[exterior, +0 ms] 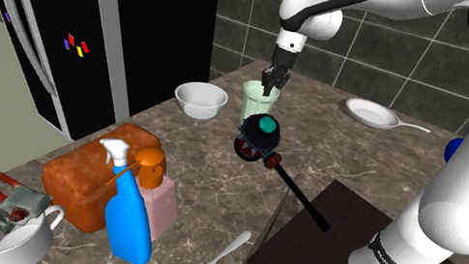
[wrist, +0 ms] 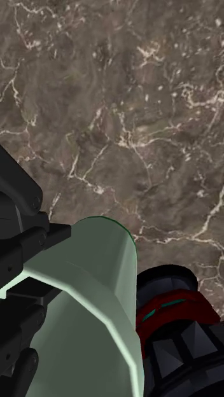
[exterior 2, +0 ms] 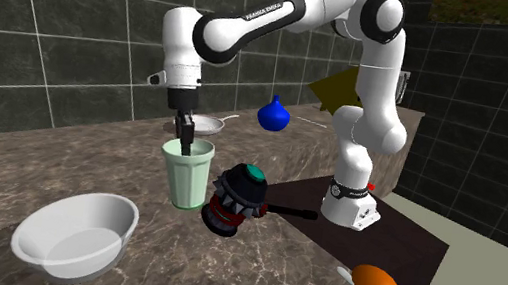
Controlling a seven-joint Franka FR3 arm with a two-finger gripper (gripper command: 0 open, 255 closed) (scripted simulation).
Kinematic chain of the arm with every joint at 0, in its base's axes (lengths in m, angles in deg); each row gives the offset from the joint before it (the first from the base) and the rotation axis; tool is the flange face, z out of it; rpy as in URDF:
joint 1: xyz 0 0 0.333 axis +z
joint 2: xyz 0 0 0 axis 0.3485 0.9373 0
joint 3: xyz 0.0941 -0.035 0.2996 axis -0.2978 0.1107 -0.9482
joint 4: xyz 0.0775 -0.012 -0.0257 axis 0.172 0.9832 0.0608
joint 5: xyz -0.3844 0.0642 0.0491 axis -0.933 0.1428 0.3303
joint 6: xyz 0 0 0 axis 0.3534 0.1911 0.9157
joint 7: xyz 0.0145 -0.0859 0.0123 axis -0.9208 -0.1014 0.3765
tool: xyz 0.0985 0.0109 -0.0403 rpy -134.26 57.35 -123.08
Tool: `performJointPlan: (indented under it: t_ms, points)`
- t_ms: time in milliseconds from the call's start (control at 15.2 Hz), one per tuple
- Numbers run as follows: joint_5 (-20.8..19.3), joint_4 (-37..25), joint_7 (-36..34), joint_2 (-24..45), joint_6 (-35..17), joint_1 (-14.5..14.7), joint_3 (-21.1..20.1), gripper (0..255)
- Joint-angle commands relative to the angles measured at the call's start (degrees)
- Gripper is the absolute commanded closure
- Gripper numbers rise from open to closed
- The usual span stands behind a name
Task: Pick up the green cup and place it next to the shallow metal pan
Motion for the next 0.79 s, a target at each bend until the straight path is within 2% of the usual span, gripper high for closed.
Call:
performJointPlan:
  t_ms: [0, 726]
  points:
    - [-0.2, -1.3, -0.4, -0.3, 1.6, 0.0, 0.0, 255]
    - [-1.3, -7.3, -2.3, -2.4, 9.4, -0.1, 0.2, 255]
